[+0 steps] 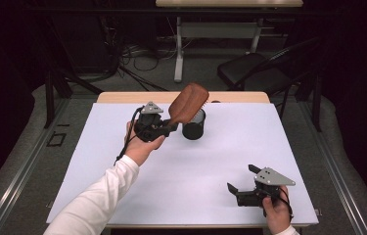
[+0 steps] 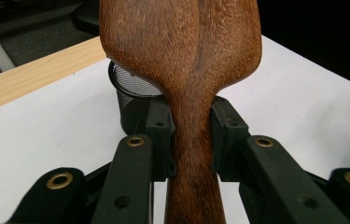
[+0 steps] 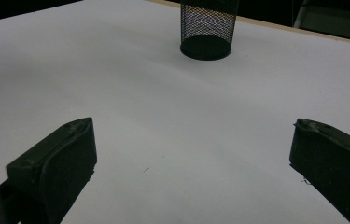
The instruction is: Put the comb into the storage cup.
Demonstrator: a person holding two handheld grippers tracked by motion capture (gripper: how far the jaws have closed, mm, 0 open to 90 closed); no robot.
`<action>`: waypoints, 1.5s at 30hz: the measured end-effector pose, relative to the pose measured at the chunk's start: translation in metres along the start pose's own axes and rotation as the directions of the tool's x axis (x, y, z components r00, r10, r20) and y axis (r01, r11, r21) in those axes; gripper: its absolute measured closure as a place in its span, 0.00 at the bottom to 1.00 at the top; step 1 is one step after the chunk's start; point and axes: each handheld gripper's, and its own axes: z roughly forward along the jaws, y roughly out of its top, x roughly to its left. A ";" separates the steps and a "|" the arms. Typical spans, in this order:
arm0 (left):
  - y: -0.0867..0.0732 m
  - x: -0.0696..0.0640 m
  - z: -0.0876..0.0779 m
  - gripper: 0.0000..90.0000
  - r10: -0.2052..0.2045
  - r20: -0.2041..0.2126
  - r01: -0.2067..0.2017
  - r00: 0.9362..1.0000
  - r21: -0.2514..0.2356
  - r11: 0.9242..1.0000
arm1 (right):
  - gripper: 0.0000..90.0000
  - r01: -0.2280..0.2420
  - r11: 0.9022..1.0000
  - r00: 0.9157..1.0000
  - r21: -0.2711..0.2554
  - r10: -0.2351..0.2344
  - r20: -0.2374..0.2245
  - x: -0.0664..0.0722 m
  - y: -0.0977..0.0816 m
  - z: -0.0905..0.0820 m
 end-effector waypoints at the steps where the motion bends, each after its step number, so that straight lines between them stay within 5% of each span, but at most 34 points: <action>1: 0.000 0.000 0.000 0.80 0.001 0.000 -0.001 1.000 -0.003 1.000 | 0.00 0.000 1.000 1.000 0.005 0.000 -0.003 0.000 0.001 0.000; 20: 0.000 0.002 -0.003 0.80 -0.007 -0.001 0.007 1.000 -0.012 1.000 | 0.01 0.063 0.990 0.993 0.125 -0.050 -0.103 0.001 0.035 0.014; 35: 0.001 0.004 -0.004 0.80 -0.013 -0.003 0.013 1.000 -0.013 1.000 | 0.02 0.065 0.979 0.985 0.193 -0.033 -0.168 -0.001 0.059 0.026; 45: 0.001 0.004 -0.005 0.80 -0.014 -0.005 0.014 1.000 -0.016 1.000 | 0.03 0.037 0.981 0.987 0.189 -0.007 -0.160 -0.011 0.075 0.028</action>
